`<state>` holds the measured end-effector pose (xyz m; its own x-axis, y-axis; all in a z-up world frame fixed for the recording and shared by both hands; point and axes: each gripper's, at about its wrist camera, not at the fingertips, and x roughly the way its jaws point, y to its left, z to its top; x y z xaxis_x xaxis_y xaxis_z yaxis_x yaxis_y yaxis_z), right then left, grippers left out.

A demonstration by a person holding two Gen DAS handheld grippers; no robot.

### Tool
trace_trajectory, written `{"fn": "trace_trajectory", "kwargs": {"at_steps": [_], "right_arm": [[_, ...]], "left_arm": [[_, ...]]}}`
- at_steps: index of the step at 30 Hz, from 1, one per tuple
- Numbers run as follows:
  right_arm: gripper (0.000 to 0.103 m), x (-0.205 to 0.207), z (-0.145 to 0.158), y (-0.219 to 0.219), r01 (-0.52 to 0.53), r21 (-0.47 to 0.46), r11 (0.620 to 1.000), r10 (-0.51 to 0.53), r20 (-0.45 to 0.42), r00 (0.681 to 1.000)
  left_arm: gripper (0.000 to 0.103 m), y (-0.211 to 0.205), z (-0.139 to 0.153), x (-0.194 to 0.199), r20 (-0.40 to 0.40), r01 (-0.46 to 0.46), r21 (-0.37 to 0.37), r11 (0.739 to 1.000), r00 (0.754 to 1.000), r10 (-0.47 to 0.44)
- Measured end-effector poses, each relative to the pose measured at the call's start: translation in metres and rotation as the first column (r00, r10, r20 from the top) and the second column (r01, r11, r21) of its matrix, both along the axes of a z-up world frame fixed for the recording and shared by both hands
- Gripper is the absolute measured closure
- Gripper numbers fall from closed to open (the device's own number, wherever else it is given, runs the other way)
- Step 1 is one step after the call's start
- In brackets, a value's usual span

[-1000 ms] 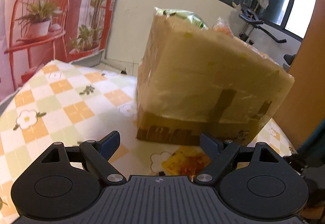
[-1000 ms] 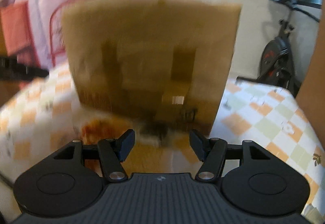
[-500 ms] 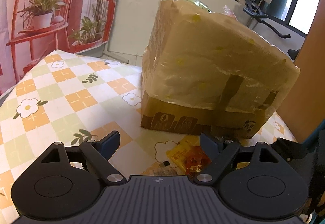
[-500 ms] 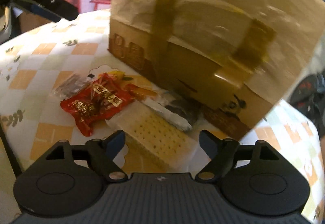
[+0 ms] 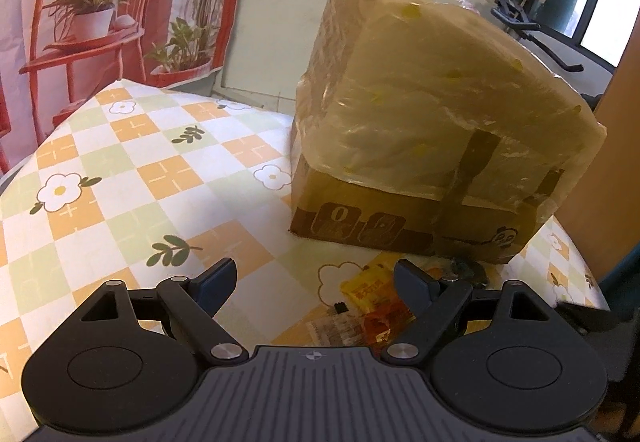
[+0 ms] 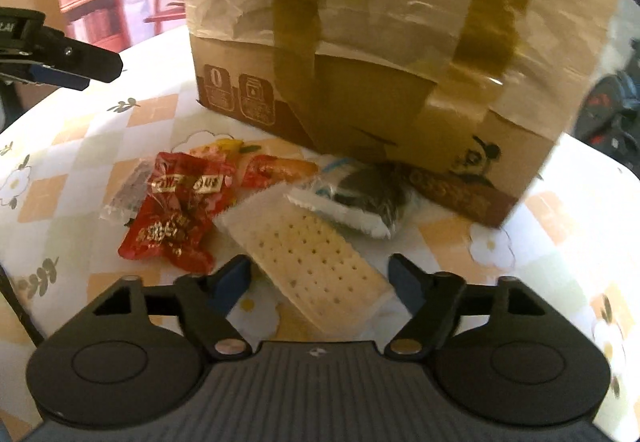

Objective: Organize snacks
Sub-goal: 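Withdraw both tools from the box down toward the remaining snacks, then grasp the red candy bag with the left tool while the right tool grasps the white cracker pack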

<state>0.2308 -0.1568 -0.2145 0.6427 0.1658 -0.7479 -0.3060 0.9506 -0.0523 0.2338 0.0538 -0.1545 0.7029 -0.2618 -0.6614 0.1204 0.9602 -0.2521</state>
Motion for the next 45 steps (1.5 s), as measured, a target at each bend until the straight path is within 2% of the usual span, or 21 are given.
{"fn": "trace_trajectory", "kwargs": {"at_steps": [5,9,13,16,18,20,27,33,36,42,45], "right_arm": [[0.037,-0.021,0.007,-0.005,0.124,0.039,0.992,-0.121,-0.061,0.991],[0.035,-0.03,0.011,-0.007,0.172,0.083,0.982,-0.162,-0.114,0.98],[0.035,-0.027,0.006,0.002,0.138,0.042,0.99,-0.134,-0.078,0.988],[0.036,-0.026,0.003,-0.001,0.143,0.087,0.986,-0.139,-0.048,0.989],[0.044,-0.028,0.002,-0.003,0.138,0.095,0.986,-0.136,-0.027,0.99],[0.045,-0.03,0.001,-0.006,0.141,0.109,0.984,-0.14,-0.012,0.99],[0.046,-0.043,-0.001,-0.015,0.221,0.1,0.97,-0.225,0.034,0.974],[0.046,-0.053,-0.006,-0.026,0.248,0.14,0.959,-0.259,0.074,0.963],[0.046,-0.057,-0.009,-0.023,0.239,0.127,0.963,-0.252,0.103,0.962],[0.046,-0.06,-0.01,-0.026,0.239,0.151,0.959,-0.256,0.108,0.96],[0.046,-0.061,-0.01,-0.026,0.24,0.157,0.958,-0.259,0.112,0.959]], "left_arm": [[0.016,0.001,-0.003,-0.002,-0.009,-0.002,-0.002,1.0,1.0,0.002],[0.016,0.0,-0.006,-0.003,-0.021,-0.002,-0.002,1.0,1.0,0.002],[0.016,-0.001,-0.008,-0.008,-0.025,0.002,0.001,1.0,1.0,-0.002],[0.018,-0.001,-0.01,-0.011,-0.033,0.01,0.0,1.0,0.999,-0.01],[0.024,-0.003,-0.012,-0.012,-0.041,0.02,0.0,1.0,0.999,-0.02],[0.027,-0.007,-0.014,-0.013,-0.046,0.038,0.001,0.999,0.998,-0.038],[0.032,-0.036,-0.023,-0.022,-0.074,0.133,-0.005,0.991,0.988,-0.133],[0.032,-0.062,-0.037,-0.027,-0.095,0.197,0.038,0.98,0.977,-0.193],[0.032,-0.07,-0.042,-0.027,-0.091,0.196,0.063,0.979,0.978,-0.19],[0.035,-0.083,-0.05,-0.025,-0.097,0.167,0.106,0.98,0.983,-0.157],[0.044,-0.088,-0.052,-0.024,-0.084,0.162,0.125,0.979,0.985,-0.153]]}}
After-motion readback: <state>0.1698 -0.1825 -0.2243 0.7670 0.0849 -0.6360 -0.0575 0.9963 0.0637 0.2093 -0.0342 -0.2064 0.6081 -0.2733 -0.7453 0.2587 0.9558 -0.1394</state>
